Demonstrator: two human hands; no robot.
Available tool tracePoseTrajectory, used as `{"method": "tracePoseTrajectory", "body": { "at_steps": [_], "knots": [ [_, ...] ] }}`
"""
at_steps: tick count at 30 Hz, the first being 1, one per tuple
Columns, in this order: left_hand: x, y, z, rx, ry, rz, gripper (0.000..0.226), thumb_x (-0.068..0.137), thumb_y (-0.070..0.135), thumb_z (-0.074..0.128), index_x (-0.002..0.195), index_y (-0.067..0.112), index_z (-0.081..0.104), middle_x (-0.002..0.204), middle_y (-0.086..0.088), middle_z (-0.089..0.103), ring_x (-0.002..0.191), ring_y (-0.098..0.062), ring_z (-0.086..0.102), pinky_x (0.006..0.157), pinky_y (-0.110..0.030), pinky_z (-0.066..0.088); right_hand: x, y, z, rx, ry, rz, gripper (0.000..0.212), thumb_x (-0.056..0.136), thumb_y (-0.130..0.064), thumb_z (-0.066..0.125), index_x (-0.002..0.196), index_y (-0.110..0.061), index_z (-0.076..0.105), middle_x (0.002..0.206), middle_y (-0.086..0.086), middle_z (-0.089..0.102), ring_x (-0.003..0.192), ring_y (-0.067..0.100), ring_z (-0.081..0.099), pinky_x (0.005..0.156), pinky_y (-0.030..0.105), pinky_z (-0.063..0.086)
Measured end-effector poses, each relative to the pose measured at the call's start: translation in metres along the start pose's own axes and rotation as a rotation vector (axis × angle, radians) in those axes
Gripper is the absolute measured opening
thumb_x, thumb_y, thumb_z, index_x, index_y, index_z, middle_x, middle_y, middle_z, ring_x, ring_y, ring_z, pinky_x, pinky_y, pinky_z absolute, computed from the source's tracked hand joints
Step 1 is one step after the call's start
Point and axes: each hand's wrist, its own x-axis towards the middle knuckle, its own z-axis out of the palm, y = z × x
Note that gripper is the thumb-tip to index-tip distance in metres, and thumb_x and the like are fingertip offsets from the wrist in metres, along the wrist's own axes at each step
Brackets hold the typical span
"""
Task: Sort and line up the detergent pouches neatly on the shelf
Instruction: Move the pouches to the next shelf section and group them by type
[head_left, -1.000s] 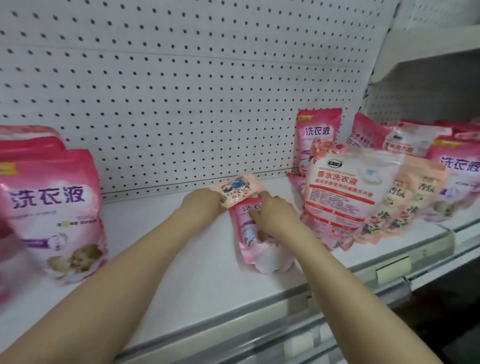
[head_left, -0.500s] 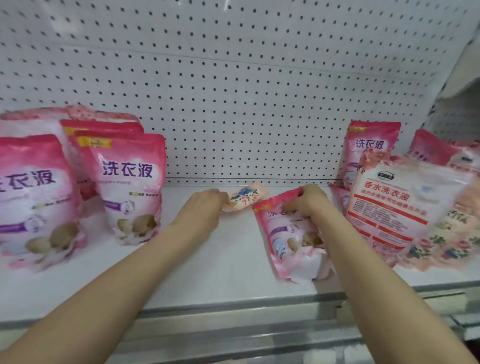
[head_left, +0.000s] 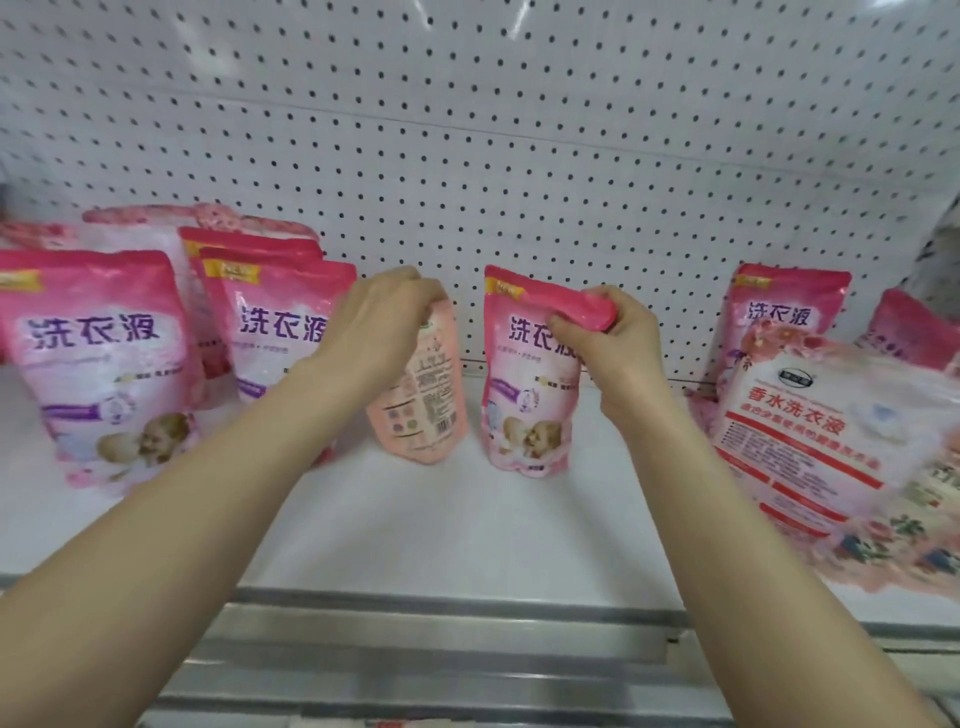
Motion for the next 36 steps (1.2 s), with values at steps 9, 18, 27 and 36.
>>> {"method": "tracePoseTrajectory", "body": {
  "at_steps": [9, 18, 27, 36],
  "knots": [
    [-0.005, 0.011, 0.002, -0.078, -0.057, 0.097, 0.047, 0.090, 0.002, 0.056, 0.136, 0.013, 0.053, 0.125, -0.008, 0.060, 0.109, -0.034, 0.059, 0.082, -0.047, 0.049, -0.021, -0.012, -0.013, -0.255, 0.050, -0.089, 0.036, 0.071, -0.013, 0.083, 0.098, -0.026, 0.065, 0.089, -0.010, 0.069, 0.081, 0.011, 0.065, 0.082, 0.041, 0.057],
    [-0.012, 0.089, -0.009, -0.400, 0.225, 0.314, 0.052, 0.084, -0.006, 0.059, 0.132, 0.011, 0.054, 0.137, -0.013, 0.048, 0.124, -0.033, 0.045, 0.096, -0.038, 0.040, -0.078, -0.053, -0.098, -0.635, 0.399, -0.447, 0.032, 0.088, -0.020, 0.067, 0.119, -0.022, 0.062, 0.105, -0.010, 0.069, 0.097, 0.006, 0.064, 0.089, 0.036, 0.053],
    [0.017, 0.220, 0.015, -0.472, -0.040, 0.573, 0.058, 0.092, 0.020, 0.061, 0.145, 0.014, 0.039, 0.148, -0.007, 0.042, 0.138, -0.024, 0.035, 0.112, -0.034, 0.029, -0.077, -0.055, -0.243, -1.179, 0.316, 0.048, 0.049, 0.092, -0.036, 0.063, 0.137, -0.022, 0.052, 0.139, 0.007, 0.055, 0.125, 0.028, 0.052, 0.102, 0.045, 0.043],
    [0.035, 0.239, 0.027, -0.421, -0.074, 0.469, 0.008, 0.089, 0.026, 0.063, 0.091, 0.018, 0.063, 0.083, 0.011, 0.050, 0.084, -0.015, 0.050, 0.067, -0.028, 0.031, -0.051, -0.023, -0.278, -1.234, 0.070, -0.033, 0.018, 0.085, -0.031, 0.075, 0.101, -0.025, 0.077, 0.098, -0.007, 0.074, 0.090, 0.015, 0.066, 0.085, 0.036, 0.053]
  ]
}}
